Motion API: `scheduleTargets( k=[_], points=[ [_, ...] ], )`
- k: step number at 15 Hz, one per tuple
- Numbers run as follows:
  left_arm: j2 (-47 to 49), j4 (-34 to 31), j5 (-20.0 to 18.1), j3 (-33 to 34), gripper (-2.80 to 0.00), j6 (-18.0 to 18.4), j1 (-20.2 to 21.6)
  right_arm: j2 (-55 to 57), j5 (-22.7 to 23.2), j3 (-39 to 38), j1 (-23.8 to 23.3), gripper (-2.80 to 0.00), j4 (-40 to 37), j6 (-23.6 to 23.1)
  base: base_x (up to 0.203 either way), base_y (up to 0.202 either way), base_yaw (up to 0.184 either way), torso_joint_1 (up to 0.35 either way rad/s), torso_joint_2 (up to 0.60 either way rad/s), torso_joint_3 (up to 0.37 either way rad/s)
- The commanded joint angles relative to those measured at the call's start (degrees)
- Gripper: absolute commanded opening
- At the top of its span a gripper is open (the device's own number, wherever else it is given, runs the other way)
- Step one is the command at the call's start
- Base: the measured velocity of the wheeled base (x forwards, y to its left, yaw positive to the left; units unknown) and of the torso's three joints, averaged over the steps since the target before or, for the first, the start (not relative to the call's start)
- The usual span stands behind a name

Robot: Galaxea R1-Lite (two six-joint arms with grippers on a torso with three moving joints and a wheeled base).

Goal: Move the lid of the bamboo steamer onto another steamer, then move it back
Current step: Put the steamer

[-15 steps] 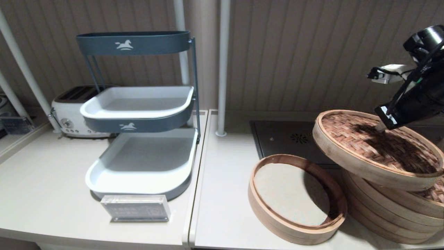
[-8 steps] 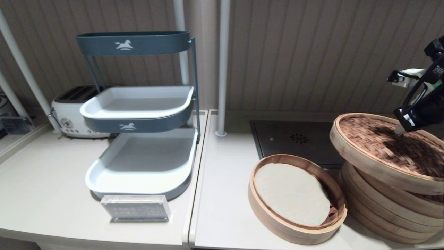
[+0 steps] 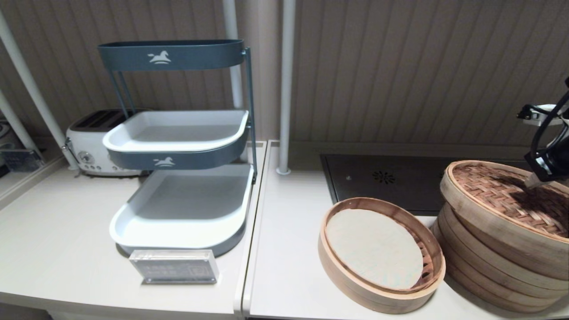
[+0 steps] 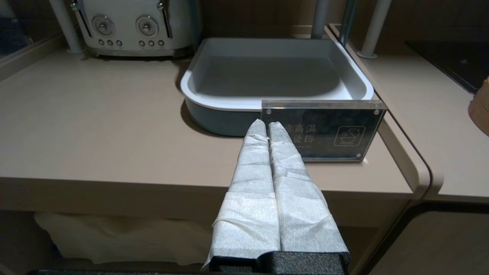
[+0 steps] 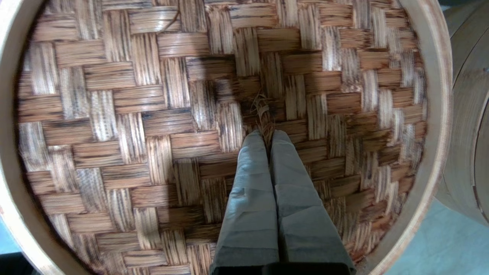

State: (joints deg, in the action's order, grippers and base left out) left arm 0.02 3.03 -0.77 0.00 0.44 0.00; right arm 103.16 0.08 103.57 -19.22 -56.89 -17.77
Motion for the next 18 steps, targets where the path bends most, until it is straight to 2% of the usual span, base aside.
scheduleTargets(
  k=[1, 8, 12, 18],
  points=[
    [-0.1, 0.0, 0.0, 1.6, -2.8, 0.0, 0.0, -0.2, 0.1, -0.2, -1.4, -2.8, -0.3, -0.3, 0.0, 0.0, 0.0, 0.0, 0.0, 0.0],
    [-0.1, 0.0, 0.0, 1.6, -2.8, 0.0, 0.0, -0.1, 0.2, 0.0, -3.1, -2.8, -0.1, -0.9, 0.0, 0.0, 0.0, 0.0, 0.0, 0.0],
    [-0.1, 0.0, 0.0, 1.6, -2.8, 0.0, 0.0, 0.4, 0.6, -0.1, -4.5, -2.8, 2.6, -1.0, 0.0, 0.0, 0.0, 0.0, 0.0, 0.0],
    [-0.1, 0.0, 0.0, 1.6, -2.8, 0.0, 0.0, 0.4, 0.5, 0.9, -4.5, -2.8, 2.7, -1.2, 0.0, 0.0, 0.0, 0.0, 0.0, 0.0]
  ],
)
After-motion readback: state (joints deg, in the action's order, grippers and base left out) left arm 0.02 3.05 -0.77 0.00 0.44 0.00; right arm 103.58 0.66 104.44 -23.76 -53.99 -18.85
